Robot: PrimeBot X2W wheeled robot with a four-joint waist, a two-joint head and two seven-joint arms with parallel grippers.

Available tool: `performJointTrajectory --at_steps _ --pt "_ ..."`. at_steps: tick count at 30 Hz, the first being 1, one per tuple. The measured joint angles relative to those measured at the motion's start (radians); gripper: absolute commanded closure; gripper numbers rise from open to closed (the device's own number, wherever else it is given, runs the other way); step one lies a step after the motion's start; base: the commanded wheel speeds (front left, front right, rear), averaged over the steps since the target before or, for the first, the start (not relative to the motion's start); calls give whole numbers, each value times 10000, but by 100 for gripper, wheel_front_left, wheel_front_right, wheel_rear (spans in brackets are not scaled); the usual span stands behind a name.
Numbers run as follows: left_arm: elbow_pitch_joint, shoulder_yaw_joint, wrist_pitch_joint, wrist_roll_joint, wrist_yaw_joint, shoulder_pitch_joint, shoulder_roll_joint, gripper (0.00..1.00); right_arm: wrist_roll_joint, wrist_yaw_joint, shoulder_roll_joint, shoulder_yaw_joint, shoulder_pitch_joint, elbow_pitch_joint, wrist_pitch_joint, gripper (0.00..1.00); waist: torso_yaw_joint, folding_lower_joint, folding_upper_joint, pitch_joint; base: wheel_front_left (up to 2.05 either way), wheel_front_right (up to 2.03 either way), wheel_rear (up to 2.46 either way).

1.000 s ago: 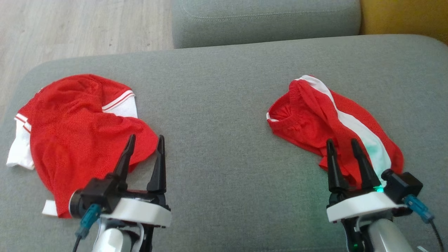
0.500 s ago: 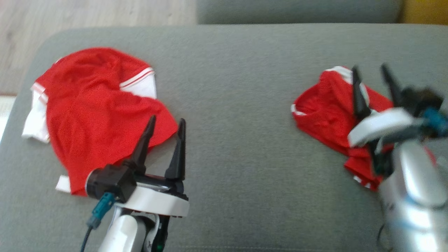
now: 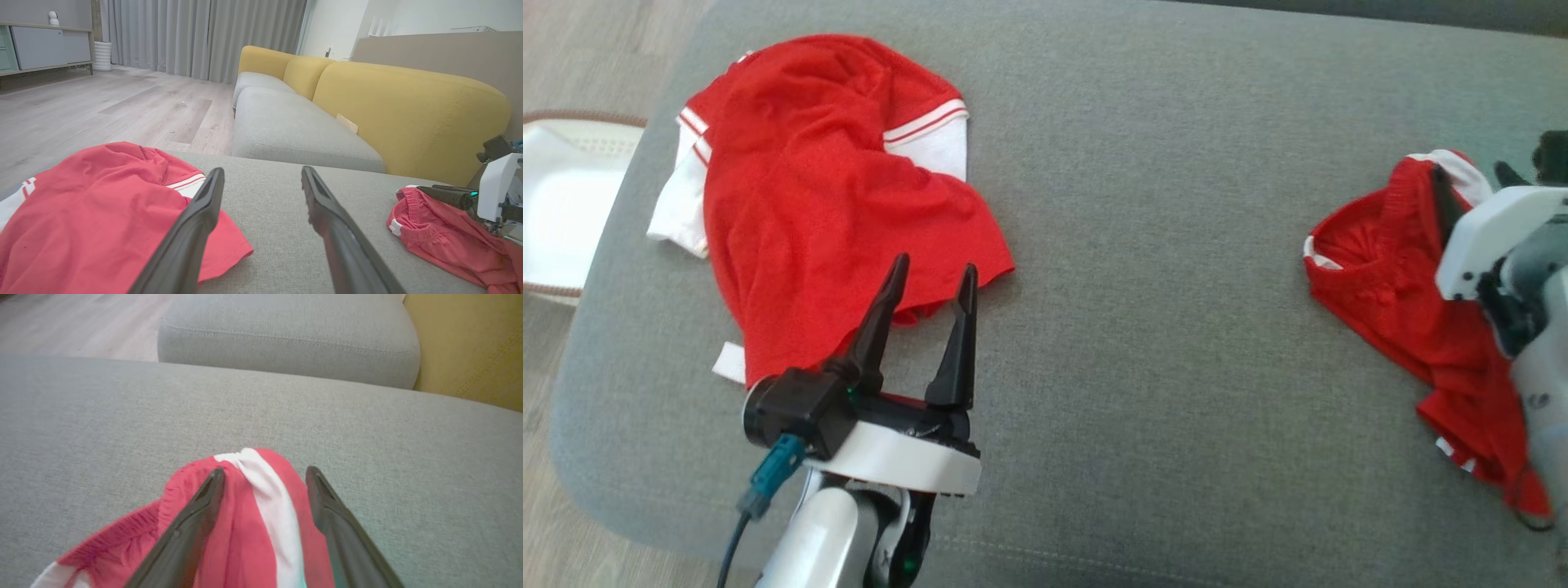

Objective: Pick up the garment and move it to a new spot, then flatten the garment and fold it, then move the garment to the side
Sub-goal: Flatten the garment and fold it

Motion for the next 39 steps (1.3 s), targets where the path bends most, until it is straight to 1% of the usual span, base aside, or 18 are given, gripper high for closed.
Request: performJointTrajectory --at_steps 3,7,8,9,12,15,19,20,26,28,30,33,34,39 --pt "0 -102 0 0 27 -9 -2 0 284 0 -337 382 -221 451 161 0 96 0 0 108 0 0 0" --pt "-2 -198 0 -2 90 -71 -2 0 706 0 -447 846 -467 784 173 0 138 0 0 286 0 0 0" --pt "-4 -199 0 -2 98 -126 -2 0 840 0 -476 980 -555 867 165 43 137 0 0 332 0 0 0" --pt "-19 -196 0 0 128 -192 -4 0 936 0 -495 1116 -646 917 157 100 119 0 0 376 0 0 0" --pt "-27 -194 0 0 130 -297 -6 0 1152 0 -619 1417 -981 963 -207 100 51 0 0 515 0 0 0" --pt "-23 -180 0 -63 134 -332 -8 0 1396 0 -832 1411 -1400 1016 -874 100 -22 0 0 490 0 0 0" --pt "-4 -134 0 -96 165 -329 -8 0 1421 0 -1250 1218 -2120 1095 -1916 100 -116 1 0 311 0 0 0" --pt "-4 -134 0 -96 165 -329 -8 0 1421 0 -1250 1218 -2120 1095 -1916 100 -116 1 0 311 0 0 0" --pt "-6 33 0 -96 163 -260 -8 0 1390 0 -1498 1170 -3090 1112 -3352 100 -276 1 0 -139 0 0 0" --pt "-12 79 0 -96 163 -120 -8 0 1432 0 -1484 1396 -3273 951 -3574 100 -329 0 0 -331 0 0 0" --pt "-12 107 0 -96 163 68 -6 0 1737 0 -1373 1850 -3325 744 -3607 100 -386 0 0 -527 0 0 0" --pt "-13 117 0 -96 163 272 -6 0 2424 0 -1024 3150 -3063 54 -3243 100 -473 0 0 -786 0 0 0" --pt "-13 109 0 -94 163 292 -4 0 3076 0 -775 4023 -2543 -593 -2857 100 -512 0 0 -910 0 0 0" --pt "-13 113 0 -81 163 305 -2 0 4769 0 -573 6138 -692 -2324 -1919 100 -569 0 0 -1084 0 0 0"
